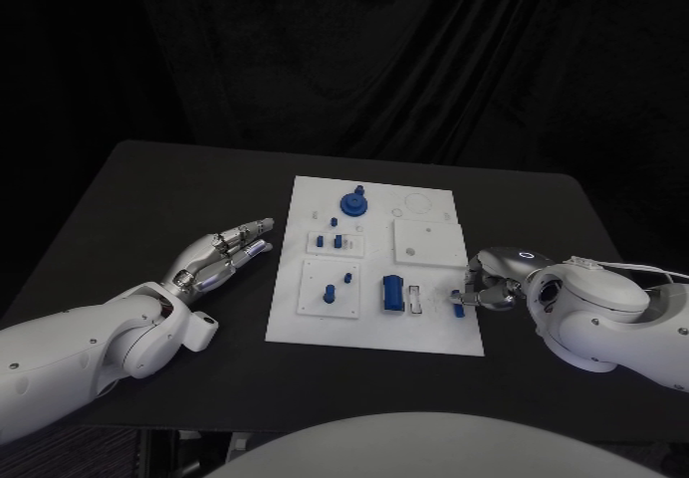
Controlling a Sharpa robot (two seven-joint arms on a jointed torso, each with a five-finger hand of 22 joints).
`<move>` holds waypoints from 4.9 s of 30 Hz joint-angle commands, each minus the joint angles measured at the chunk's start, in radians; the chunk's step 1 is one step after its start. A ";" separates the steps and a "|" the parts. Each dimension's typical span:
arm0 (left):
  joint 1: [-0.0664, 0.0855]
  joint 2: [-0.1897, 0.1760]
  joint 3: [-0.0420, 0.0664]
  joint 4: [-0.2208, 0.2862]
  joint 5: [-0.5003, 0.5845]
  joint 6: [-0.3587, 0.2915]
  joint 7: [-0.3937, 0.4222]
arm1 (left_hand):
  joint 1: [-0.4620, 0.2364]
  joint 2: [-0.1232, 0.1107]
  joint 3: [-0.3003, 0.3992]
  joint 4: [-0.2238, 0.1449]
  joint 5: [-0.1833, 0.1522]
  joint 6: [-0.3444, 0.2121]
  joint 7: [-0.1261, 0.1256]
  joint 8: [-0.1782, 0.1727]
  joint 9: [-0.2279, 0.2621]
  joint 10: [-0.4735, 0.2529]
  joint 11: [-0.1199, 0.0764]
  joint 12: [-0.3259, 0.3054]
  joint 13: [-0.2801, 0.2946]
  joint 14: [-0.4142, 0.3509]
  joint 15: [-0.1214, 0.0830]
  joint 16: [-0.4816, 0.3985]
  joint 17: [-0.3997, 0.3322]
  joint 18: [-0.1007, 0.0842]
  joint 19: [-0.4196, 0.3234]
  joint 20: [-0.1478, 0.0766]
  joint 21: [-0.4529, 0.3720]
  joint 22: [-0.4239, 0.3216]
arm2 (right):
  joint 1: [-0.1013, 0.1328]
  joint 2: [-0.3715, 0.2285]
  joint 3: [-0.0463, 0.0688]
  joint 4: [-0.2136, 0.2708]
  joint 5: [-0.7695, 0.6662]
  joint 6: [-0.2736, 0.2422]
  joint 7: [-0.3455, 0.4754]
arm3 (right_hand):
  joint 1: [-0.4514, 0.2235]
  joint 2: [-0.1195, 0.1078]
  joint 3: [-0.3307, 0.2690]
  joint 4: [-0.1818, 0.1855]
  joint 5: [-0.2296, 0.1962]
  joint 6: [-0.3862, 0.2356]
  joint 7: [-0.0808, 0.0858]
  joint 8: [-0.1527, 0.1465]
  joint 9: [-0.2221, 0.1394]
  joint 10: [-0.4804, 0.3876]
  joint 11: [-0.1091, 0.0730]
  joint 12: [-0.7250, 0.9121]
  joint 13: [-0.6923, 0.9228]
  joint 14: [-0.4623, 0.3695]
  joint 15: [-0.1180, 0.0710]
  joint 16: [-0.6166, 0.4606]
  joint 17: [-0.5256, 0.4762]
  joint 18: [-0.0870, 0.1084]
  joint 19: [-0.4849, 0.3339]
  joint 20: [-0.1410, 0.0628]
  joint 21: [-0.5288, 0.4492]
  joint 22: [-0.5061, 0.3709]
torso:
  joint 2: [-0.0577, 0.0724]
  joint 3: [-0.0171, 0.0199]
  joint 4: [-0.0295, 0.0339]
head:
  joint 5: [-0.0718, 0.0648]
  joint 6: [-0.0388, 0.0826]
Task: Assemble the parts on the task board
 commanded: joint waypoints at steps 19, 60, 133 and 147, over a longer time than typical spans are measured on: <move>-0.003 0.004 0.001 0.000 0.003 0.006 0.055 | 0.003 -0.006 0.005 -0.001 -0.001 0.002 0.002 0.003 0.001 0.005 0.008 0.005 0.001 0.004 -0.003 0.005 0.001 0.011 0.007 -0.001 0.005 -0.001 | -0.033 0.036 0.001 -0.031 -0.038 0.009 -0.016 | 0.040 0.021 0.009 -0.016 -0.001 0.015 0.004 -0.040 0.002 0.104 -0.004 0.003 0.263 0.093 -0.005 -0.008 0.212 -0.007 0.059 -0.005 -0.022 0.232 | 0.002 -0.0014 -0.0006 | 0.002 0.000; -0.006 0.012 0.001 -0.004 0.003 0.011 0.051 | 0.016 -0.007 0.012 -0.005 -0.001 0.000 0.001 0.002 0.000 0.005 0.011 0.006 0.001 0.004 -0.001 0.005 0.001 0.011 0.007 -0.001 0.006 -0.002 | 0.036 0.045 0.003 -0.014 0.724 -0.175 0.057 | 0.074 -0.062 0.484 -0.141 0.002 0.166 -0.020 -0.218 0.037 0.104 -0.026 0.003 0.263 0.092 -0.024 -0.008 0.206 -0.008 0.061 -0.023 -0.015 0.233 | -0.001 -0.0024 0.0020 | 0.009 0.000; -0.009 0.025 0.001 -0.015 0.003 0.022 0.044 | 0.022 -0.007 0.015 -0.004 -0.001 -0.002 0.002 0.001 0.000 0.004 0.012 0.004 0.001 0.003 0.000 0.004 0.001 0.011 0.006 -0.001 0.006 -0.006 | 0.029 0.172 0.002 -0.083 0.743 -0.083 0.078 | -0.121 -0.055 0.308 -0.055 -0.007 0.116 0.009 -0.259 0.099 0.104 0.001 0.003 0.263 0.084 0.000 -0.022 0.169 0.012 0.021 -0.001 -0.097 0.206 | 0.000 -0.0009 0.0005 | 0.024 0.000; -0.013 0.023 0.001 -0.015 0.003 0.023 0.043 | 0.023 -0.007 0.016 -0.004 -0.001 -0.002 0.003 0.001 0.000 0.004 0.012 0.004 0.001 0.003 0.001 0.004 0.001 0.010 0.005 -0.001 0.007 -0.006 | 0.028 0.158 0.002 -0.076 0.661 -0.097 0.075 | -0.051 -0.044 0.295 -0.104 -0.005 0.138 -0.007 -0.228 0.132 0.104 -0.011 0.003 0.263 0.086 -0.010 -0.019 0.177 0.011 0.023 -0.007 -0.095 0.207 | 0.000 -0.0003 0.0002 | 0.024 0.000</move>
